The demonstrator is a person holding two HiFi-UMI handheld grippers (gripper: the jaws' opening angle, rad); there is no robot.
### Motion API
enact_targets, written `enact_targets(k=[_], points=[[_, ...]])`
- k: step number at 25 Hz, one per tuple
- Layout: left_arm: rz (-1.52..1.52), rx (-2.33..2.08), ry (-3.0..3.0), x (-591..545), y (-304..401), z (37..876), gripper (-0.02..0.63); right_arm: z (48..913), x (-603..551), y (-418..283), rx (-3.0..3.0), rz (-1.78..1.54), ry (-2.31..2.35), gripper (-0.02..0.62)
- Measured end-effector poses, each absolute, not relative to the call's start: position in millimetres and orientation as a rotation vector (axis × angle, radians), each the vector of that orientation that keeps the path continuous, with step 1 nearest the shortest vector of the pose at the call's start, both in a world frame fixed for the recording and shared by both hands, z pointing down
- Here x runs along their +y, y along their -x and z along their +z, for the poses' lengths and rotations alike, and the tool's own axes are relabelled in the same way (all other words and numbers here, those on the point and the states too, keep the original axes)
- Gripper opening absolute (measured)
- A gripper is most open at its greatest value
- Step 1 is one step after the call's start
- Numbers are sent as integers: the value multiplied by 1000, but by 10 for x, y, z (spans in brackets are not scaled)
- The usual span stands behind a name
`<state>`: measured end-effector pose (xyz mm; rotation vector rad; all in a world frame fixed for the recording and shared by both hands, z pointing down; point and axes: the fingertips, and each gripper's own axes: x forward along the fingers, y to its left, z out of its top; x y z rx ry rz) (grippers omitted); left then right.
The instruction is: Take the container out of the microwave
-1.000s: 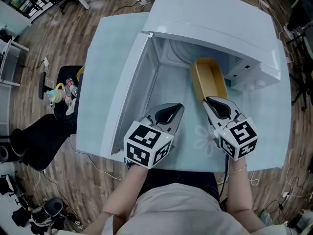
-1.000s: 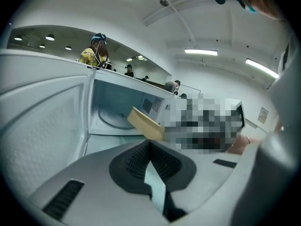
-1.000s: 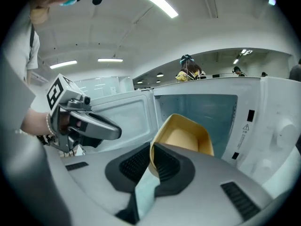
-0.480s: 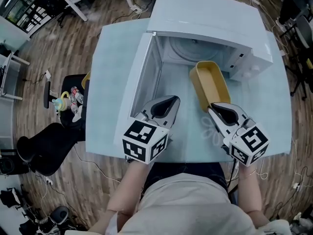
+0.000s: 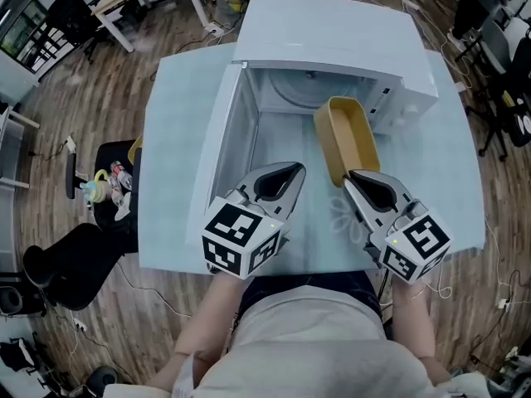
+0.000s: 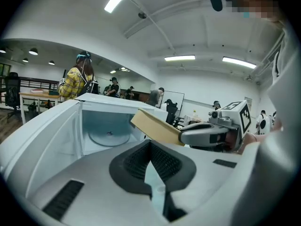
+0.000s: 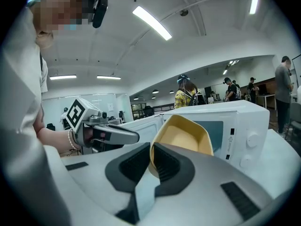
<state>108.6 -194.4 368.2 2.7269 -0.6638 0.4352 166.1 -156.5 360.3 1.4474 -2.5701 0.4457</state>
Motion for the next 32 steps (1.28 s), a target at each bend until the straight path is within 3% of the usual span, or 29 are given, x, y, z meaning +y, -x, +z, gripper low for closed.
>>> enact_targets(k=[32], points=[[454, -544, -2733, -1754, -1362, 3748, 12, 3723, -1550, -1682, -2571, 511, -1455, 34]])
